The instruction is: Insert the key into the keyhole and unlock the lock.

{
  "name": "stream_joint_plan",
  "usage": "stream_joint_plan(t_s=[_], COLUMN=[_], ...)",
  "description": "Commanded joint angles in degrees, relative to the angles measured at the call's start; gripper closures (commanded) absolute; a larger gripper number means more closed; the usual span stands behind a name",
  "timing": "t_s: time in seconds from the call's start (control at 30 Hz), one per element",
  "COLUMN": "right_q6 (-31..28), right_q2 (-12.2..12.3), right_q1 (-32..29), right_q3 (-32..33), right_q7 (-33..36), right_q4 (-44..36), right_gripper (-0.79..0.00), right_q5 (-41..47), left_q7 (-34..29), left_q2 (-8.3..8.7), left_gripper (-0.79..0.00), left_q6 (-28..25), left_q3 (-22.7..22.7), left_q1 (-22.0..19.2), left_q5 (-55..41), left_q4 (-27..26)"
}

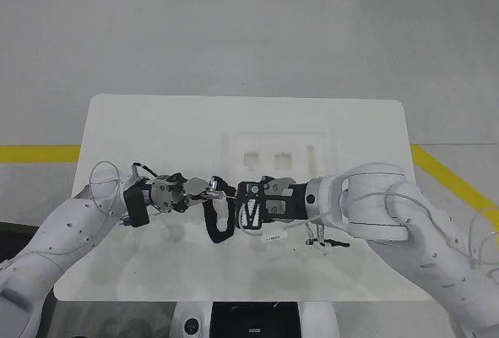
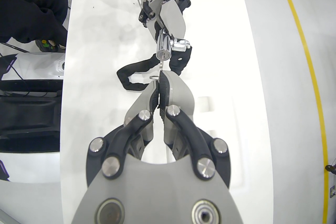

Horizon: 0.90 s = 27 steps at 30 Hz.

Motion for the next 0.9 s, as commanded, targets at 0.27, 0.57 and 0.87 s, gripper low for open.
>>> stream_joint_plan(t_s=[0.27, 0.57, 0.87], right_q6=[0.11, 0.73, -2.13], right_q2=[-0.31, -0.32, 0.43], right_q1=[2.96, 3.73, 2.37], right_q3=[-1.48, -1.78, -0.37], right_q7=[2.96, 3.29, 2.95], right_q4=[1.80, 1.92, -0.41], right_gripper=[0.000, -0.754, -0.742], right_q5=[3.97, 4.89, 3.32], left_q7=[-1.36, -1.10, -0.45], left_q2=[0.42, 0.46, 0.29], left_gripper=[0.000, 0.000, 0.000], left_q6=[-1.36, -1.09, -0.45], left_q3=[-0.32, -0.35, 0.30], left_q1=[-0.48, -0.22, -0.50], left_q5=[1.72, 1.00, 0.47], left_q4=[-1.61, -1.91, -1.50])
